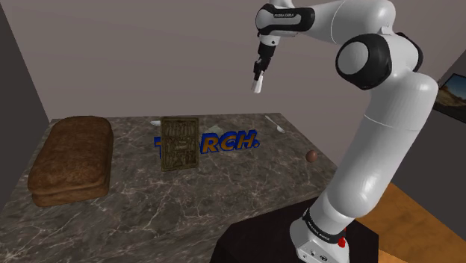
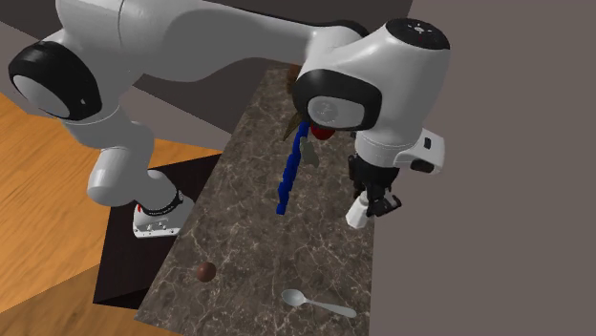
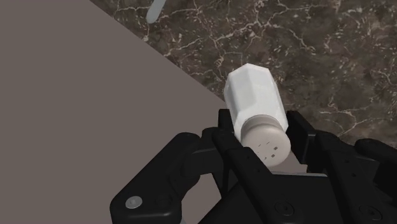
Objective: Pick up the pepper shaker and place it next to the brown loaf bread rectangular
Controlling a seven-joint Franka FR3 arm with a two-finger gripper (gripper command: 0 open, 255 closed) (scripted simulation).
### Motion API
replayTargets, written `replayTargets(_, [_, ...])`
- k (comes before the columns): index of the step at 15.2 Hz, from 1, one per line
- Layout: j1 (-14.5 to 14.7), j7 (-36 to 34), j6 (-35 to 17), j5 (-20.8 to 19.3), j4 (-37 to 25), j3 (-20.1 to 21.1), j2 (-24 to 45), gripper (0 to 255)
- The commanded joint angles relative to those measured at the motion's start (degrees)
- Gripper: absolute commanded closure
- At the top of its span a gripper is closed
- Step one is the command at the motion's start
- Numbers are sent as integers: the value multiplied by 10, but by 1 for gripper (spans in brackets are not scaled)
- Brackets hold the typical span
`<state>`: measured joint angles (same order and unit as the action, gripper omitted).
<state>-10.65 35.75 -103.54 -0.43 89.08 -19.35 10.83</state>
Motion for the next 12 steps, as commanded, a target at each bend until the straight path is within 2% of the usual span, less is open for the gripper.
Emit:
replayTargets(1, [17, -26, -2, -11, 26, 8, -23, 255])
replayTargets(12, [100, -183, -11, -51, 139, 76, -120, 255])
